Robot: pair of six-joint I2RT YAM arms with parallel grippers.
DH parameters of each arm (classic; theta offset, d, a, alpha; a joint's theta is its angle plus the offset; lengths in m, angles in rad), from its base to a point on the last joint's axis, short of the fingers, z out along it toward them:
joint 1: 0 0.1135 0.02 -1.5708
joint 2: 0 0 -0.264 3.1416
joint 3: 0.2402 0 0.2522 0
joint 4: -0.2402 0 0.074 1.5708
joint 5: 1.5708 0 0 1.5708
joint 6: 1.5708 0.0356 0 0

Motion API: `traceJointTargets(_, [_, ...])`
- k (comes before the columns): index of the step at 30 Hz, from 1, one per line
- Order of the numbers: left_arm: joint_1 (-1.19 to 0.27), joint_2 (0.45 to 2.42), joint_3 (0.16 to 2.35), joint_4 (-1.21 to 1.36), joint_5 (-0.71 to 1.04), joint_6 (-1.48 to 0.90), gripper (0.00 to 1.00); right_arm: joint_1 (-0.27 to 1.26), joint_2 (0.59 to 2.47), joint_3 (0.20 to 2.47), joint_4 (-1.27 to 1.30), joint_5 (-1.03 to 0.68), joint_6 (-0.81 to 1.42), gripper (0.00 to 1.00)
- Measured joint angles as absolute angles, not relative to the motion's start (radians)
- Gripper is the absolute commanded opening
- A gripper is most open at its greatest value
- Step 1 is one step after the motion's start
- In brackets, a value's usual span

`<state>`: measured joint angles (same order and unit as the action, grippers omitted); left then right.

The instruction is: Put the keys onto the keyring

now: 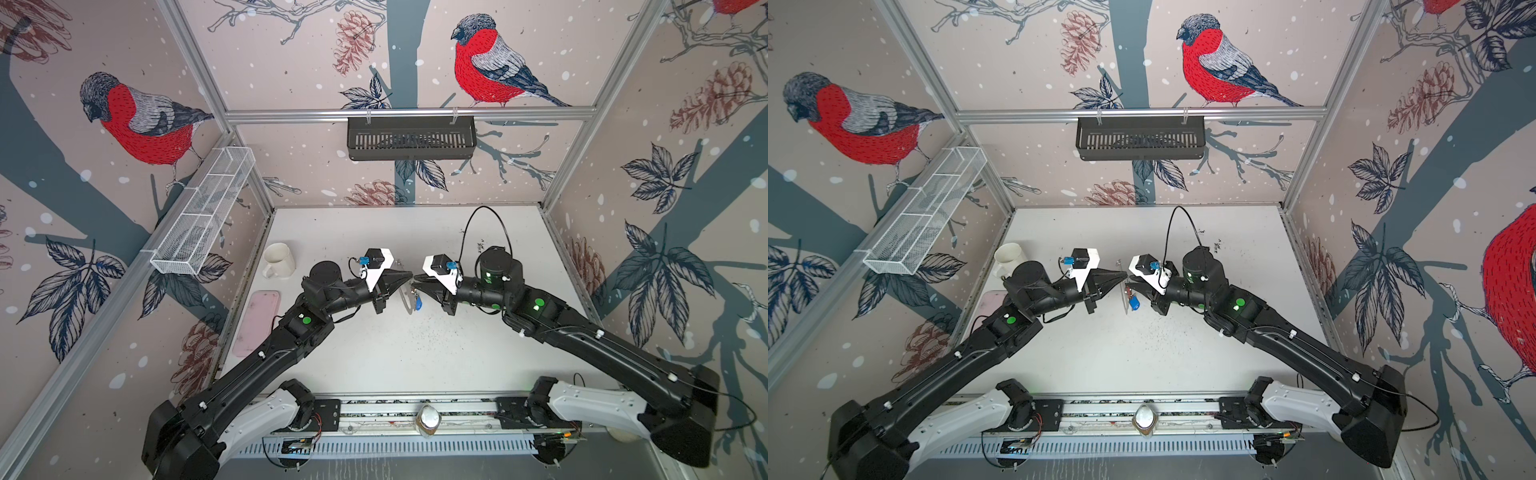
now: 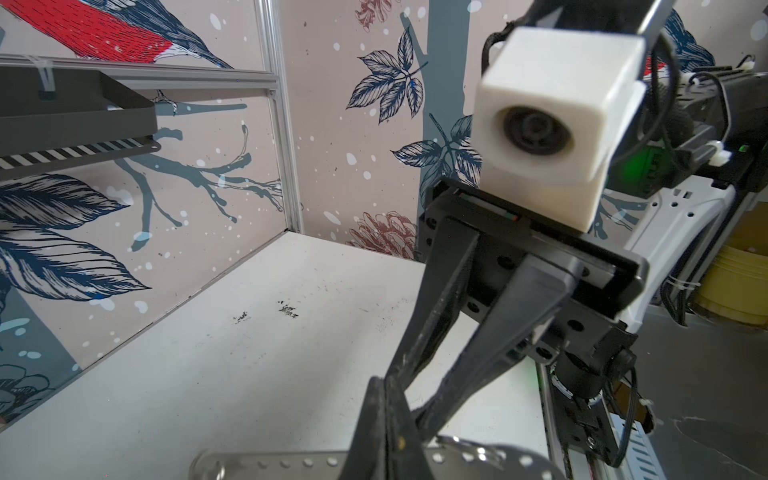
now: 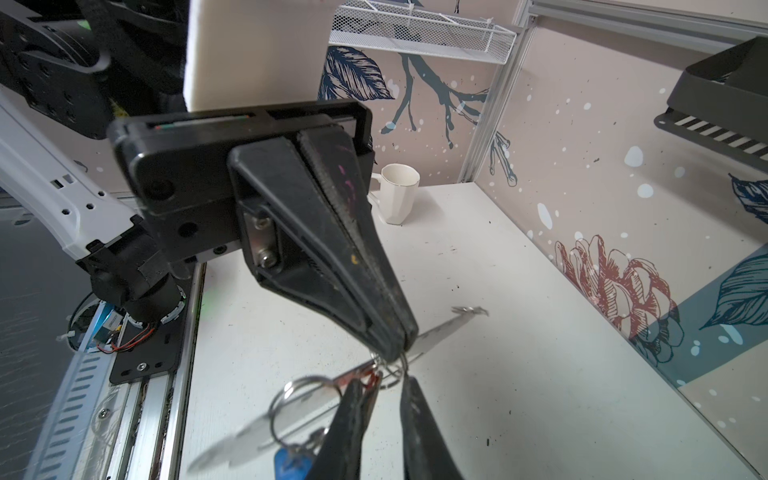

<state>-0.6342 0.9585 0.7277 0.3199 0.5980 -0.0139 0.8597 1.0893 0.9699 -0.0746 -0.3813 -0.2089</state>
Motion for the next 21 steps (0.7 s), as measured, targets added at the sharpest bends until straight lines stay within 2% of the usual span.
traceJointTargets(3, [-0.634, 0.955, 0.714, 0.354, 0.590, -0.030, 0.00, 0.859, 1.082, 0.953, -0.062, -0.382, -0.204, 0.20])
traceJointTargets(10, [-0.634, 0.951, 0.695, 0.404, 0.575, -0.056, 0.00, 0.859, 1.081, 0.936, -0.044, -0.382, -0.183, 0.06])
traceJointTargets(21, [-0.634, 0.958, 0.671, 0.473, 0.595, -0.090, 0.00, 0.861, 1.122, 0.944, 0.002, -0.419, -0.175, 0.03])
